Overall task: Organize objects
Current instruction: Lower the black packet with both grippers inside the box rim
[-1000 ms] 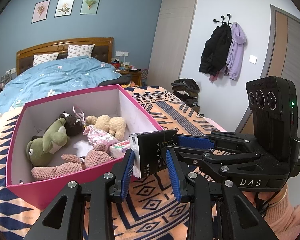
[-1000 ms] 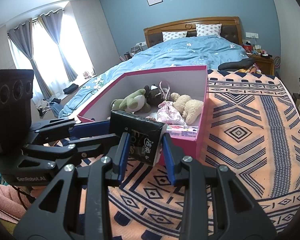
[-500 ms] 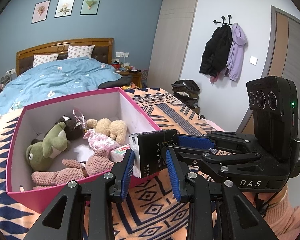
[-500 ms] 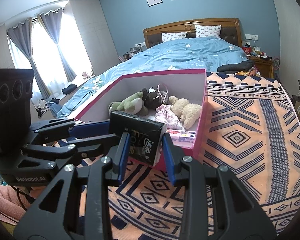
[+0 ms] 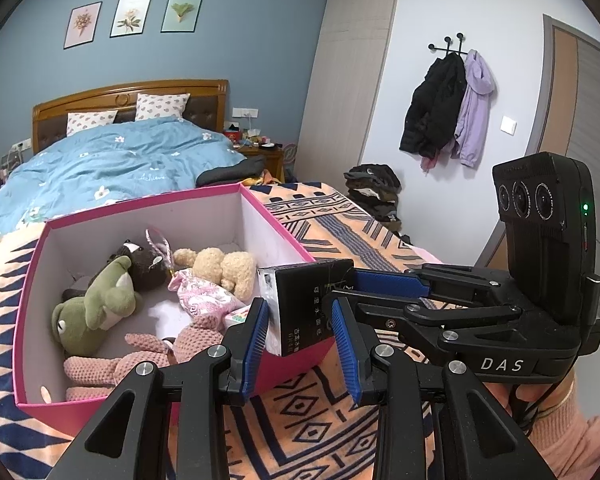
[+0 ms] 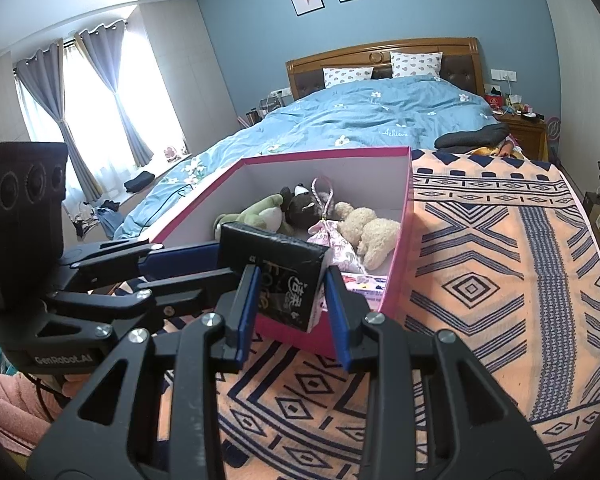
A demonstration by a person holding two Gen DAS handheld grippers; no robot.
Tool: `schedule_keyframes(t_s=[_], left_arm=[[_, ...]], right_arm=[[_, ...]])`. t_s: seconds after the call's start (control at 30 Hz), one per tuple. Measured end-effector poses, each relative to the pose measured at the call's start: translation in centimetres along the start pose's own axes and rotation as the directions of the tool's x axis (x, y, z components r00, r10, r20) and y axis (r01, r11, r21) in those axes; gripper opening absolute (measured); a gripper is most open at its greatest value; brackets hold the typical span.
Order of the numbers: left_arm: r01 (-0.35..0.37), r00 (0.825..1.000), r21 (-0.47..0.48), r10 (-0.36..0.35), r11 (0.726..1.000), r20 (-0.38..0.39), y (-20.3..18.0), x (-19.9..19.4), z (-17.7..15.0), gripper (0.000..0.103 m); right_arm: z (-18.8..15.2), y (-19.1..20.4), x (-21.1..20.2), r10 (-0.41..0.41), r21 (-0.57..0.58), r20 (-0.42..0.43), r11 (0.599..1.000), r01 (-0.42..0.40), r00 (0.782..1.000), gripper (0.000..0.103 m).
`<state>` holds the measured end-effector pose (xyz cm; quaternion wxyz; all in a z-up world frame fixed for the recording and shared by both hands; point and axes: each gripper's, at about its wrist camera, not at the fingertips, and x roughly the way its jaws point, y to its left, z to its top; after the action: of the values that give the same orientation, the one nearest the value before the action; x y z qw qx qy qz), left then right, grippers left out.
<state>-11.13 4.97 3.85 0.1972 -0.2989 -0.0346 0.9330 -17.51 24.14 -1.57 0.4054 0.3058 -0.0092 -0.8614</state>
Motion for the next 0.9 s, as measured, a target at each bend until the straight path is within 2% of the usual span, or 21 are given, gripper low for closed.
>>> schedule_keyframes(t_s=[0.9], left_arm=[[0.023, 0.999, -0.067, -0.025, 0.997, -0.035, 2.1, 2.0, 0.2, 0.032]], right_arm=[[0.8, -0.9, 2.3, -0.019, -0.006, -0.049, 1.000, 0.019, 0.999, 0.036]])
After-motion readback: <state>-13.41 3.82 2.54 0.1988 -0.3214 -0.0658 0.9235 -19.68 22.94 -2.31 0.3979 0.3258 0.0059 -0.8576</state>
